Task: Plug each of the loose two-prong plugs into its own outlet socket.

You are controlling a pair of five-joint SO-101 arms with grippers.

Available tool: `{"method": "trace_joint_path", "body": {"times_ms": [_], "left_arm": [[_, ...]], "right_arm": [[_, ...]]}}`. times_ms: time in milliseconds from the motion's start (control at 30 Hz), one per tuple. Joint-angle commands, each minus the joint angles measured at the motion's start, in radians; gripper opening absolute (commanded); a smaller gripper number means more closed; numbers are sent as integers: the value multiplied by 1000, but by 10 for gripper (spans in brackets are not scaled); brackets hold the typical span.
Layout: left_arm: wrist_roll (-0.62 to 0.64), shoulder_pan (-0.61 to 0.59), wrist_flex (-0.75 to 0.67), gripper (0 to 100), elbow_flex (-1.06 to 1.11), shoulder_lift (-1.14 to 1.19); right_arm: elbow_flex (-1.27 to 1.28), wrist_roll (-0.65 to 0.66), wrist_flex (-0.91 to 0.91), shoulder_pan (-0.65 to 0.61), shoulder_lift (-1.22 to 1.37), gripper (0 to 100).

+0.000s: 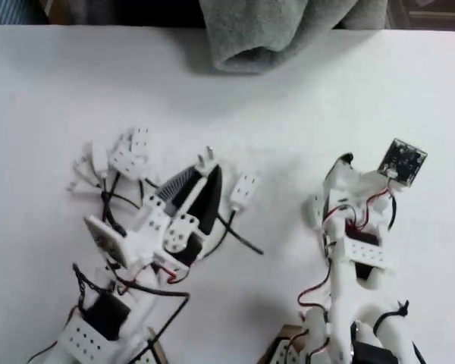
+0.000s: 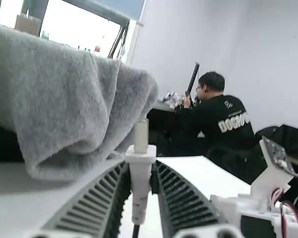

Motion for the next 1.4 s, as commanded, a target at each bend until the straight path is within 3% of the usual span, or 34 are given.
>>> {"method": "trace_joint_path", "body": {"times_ms": [0,333,1367], "left_arm": [[20,-5,23,23,-2,-13],[21,-67,14,23,-3,-12],[21,-74,23,24,-3,-12]], "right_arm": [[86,2,-18,-12,-8,292],[224,2,-18,-13,-15,293],[226,-8,-18,-12,-15,292]]}}
